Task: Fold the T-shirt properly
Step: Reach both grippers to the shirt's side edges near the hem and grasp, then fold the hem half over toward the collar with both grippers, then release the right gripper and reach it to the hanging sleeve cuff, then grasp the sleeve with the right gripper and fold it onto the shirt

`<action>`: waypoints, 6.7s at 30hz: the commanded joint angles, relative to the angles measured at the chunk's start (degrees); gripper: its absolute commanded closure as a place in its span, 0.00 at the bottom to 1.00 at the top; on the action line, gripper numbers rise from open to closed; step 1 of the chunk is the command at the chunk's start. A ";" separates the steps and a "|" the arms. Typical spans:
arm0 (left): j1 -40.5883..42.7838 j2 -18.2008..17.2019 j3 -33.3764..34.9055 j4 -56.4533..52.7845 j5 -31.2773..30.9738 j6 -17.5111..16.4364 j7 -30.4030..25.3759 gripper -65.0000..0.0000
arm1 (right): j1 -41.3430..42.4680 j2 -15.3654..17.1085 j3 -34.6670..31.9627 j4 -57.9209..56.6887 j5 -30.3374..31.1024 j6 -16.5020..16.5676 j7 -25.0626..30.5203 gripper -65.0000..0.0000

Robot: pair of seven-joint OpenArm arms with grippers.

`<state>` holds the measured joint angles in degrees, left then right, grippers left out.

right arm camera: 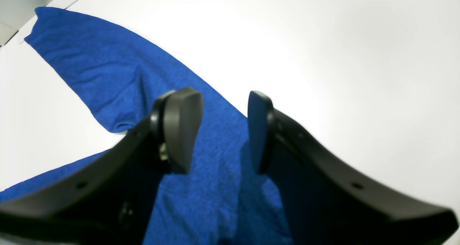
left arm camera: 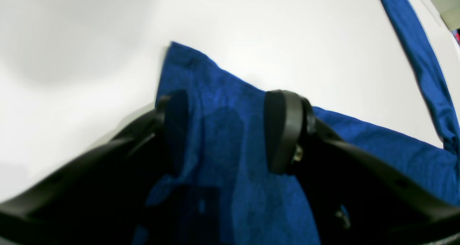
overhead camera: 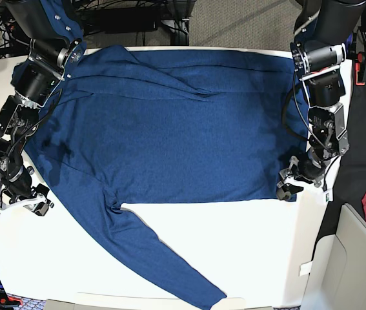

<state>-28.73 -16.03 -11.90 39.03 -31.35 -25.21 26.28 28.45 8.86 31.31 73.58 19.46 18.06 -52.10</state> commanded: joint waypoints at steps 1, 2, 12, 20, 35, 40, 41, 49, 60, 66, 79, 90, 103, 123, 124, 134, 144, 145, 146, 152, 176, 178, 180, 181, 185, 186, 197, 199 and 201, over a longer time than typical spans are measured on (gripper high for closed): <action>-1.47 -0.54 1.04 0.05 -0.16 -0.24 0.40 0.50 | 1.84 0.85 -0.06 1.01 0.98 0.53 1.24 0.61; -1.47 -0.45 1.84 -0.12 -0.16 -0.24 0.40 0.50 | 1.84 0.85 -0.06 1.01 0.98 0.53 1.24 0.61; -1.03 -0.54 5.70 0.23 -0.25 -0.33 0.66 0.90 | 3.16 0.85 -0.15 -0.04 0.98 0.53 1.33 0.61; 1.70 -2.21 5.62 7.00 -0.34 -0.33 4.00 0.97 | 4.74 0.94 -3.31 -8.22 0.62 0.00 8.10 0.61; 9.17 -2.12 5.53 23.00 -0.43 -0.33 9.01 0.97 | 15.20 1.99 -15.44 -30.99 -22.76 -0.09 21.19 0.61; 10.14 -2.12 5.53 23.88 -0.43 -0.33 9.01 0.97 | 14.85 2.61 -15.44 -32.13 -27.77 -0.09 21.99 0.61; 10.40 -2.12 5.53 23.96 -0.43 -0.33 9.01 0.97 | 14.76 2.61 -15.44 -32.13 -28.47 -0.09 21.99 0.61; 10.58 -2.12 5.53 23.96 -0.43 -0.33 9.01 0.97 | 12.74 3.84 -15.27 -35.82 -29.88 0.00 22.07 0.61; 11.54 -2.03 5.44 26.60 -0.43 -0.33 10.24 0.97 | 8.70 4.10 -15.27 -36.44 -19.42 2.90 21.63 0.92; 12.51 -1.77 2.45 29.24 -0.43 -0.33 11.91 0.97 | 7.82 3.93 -15.09 -31.60 -17.40 10.81 15.74 0.99; 20.69 -0.63 -5.11 41.11 -0.51 -0.33 17.19 0.97 | -8.89 4.98 -9.38 7.43 -3.77 11.52 -3.68 0.99; 32.56 0.08 -5.29 54.73 -0.51 -0.33 17.19 0.97 | -23.57 9.12 1.17 17.28 12.58 13.36 -7.55 0.99; 41.08 0.08 -5.29 63.17 -0.51 -0.33 17.28 0.97 | -37.72 10.70 9.79 29.41 20.67 13.36 -7.82 0.99; 43.37 -0.19 -5.29 61.33 -0.16 -0.33 24.84 0.97 | -44.84 10.79 9.96 34.24 20.58 13.36 -8.96 0.99; 43.37 -0.19 -5.29 60.27 -0.16 -0.33 25.01 0.97 | -44.93 10.79 9.96 34.24 20.58 13.28 -8.96 0.99; 42.67 -2.03 -5.37 60.01 -0.16 -0.24 30.11 0.61 | -42.47 10.26 14.01 33.89 16.01 10.99 -8.96 0.89; 42.58 -2.03 -5.37 62.64 -0.34 -0.24 30.64 0.57 | -30.34 8.24 12.87 29.50 17.68 -1.58 -8.78 0.40; 42.58 -1.95 -5.37 62.64 -0.34 -0.24 30.64 0.57 | -28.14 8.15 11.55 27.47 17.15 -1.58 -8.78 0.39; 42.58 -1.95 -5.37 62.64 -0.34 -0.24 30.64 0.57 | -25.41 8.15 10.05 24.92 16.18 -1.58 -8.78 0.39; 42.58 -1.95 -5.46 62.73 -0.34 -0.24 30.46 0.56 | -10.12 5.51 -1.46 12.88 5.72 -1.23 -7.02 0.38; 38.27 1.31 -12.05 66.69 -0.43 -0.33 31.08 0.39 | 17.93 0.32 -28.19 -36.61 -18.10 -4.48 21.72 0.38; 38.27 1.31 -12.05 66.69 -0.43 -0.33 31.08 0.39 | 17.93 0.24 -28.10 -37.14 -18.98 -4.57 21.72 0.38; 38.27 1.31 -11.97 66.69 -0.43 -0.41 31.08 0.39 | 17.84 0.24 -28.10 -38.64 -18.89 -4.48 21.72 0.38; 38.27 1.31 -11.97 66.69 -0.43 -0.41 31.08 0.39 | 17.84 0.24 -28.10 -39.16 -18.89 -4.48 21.72 0.38; 38.27 1.31 -12.05 66.78 -0.43 -0.41 31.08 0.39 | 17.40 0.32 -28.10 -40.83 -18.89 -4.48 21.19 0.39; 38.27 1.31 -12.05 66.78 -0.43 -0.41 31.08 0.39 | 17.31 0.41 -28.10 -41.36 -18.89 -4.48 21.19 0.39; 38.27 1.31 -12.14 66.78 -0.43 -0.41 31.08 0.39 | 13.27 0.68 -28.10 -40.48 -9.57 10.46 14.16 0.91; 38.27 1.31 -12.14 66.78 -0.43 -0.41 31.08 0.39 | 11.51 0.76 -28.10 -37.14 -8.69 12.92 11.96 0.98; 38.27 1.31 -12.23 66.78 -0.43 -0.41 31.08 0.39 | 9.05 0.76 -28.01 -31.16 -8.43 14.51 9.50 0.99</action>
<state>10.04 -13.93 -23.75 104.68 -31.09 -25.36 58.46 36.75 9.21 3.33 42.41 11.84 32.29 -40.93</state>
